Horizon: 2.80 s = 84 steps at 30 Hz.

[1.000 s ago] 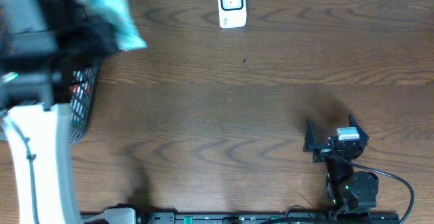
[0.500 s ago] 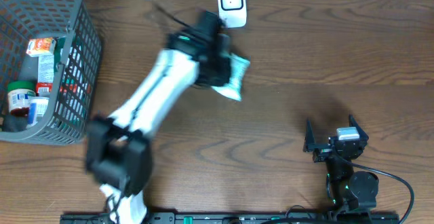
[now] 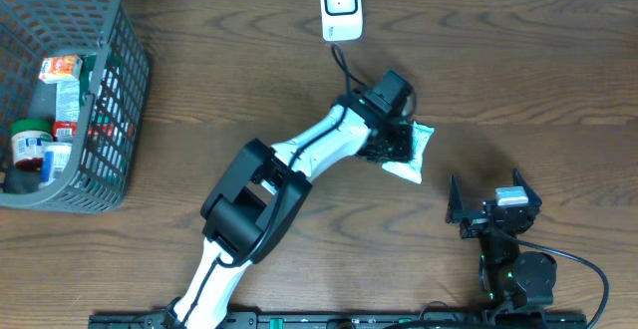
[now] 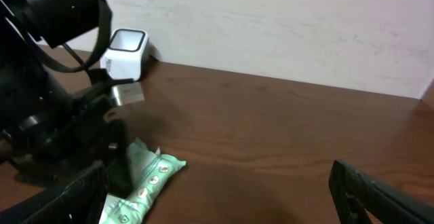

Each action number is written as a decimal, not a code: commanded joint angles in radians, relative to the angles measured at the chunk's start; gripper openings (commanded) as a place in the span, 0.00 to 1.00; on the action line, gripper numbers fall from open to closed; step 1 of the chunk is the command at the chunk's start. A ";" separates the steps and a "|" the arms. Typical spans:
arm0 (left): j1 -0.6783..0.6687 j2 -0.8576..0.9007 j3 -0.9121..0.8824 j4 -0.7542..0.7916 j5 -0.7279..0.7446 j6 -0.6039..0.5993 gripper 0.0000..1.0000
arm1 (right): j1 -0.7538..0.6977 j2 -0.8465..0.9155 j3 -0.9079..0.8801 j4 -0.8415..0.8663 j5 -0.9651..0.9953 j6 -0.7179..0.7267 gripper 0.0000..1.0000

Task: Scan the item barcode
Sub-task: 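Lift the wipe pack out and carry it toward the scanner, then hold the wipe pack in front of the white scanner, turning it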

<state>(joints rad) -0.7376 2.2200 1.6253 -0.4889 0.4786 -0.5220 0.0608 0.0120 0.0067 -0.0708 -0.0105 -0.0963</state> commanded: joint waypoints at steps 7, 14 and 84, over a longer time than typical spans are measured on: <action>0.032 -0.065 0.006 0.001 0.019 0.070 0.71 | -0.009 -0.005 -0.001 -0.004 0.002 -0.006 0.99; 0.040 -0.118 0.006 -0.003 0.019 0.153 0.51 | -0.009 -0.005 -0.001 -0.004 0.002 -0.006 0.99; -0.037 -0.129 -0.034 0.174 -0.247 0.312 0.08 | -0.009 -0.005 -0.001 -0.004 0.002 -0.006 0.99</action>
<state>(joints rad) -0.7746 2.1540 1.5787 -0.3260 0.3122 -0.2302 0.0608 0.0120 0.0067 -0.0708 -0.0105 -0.0963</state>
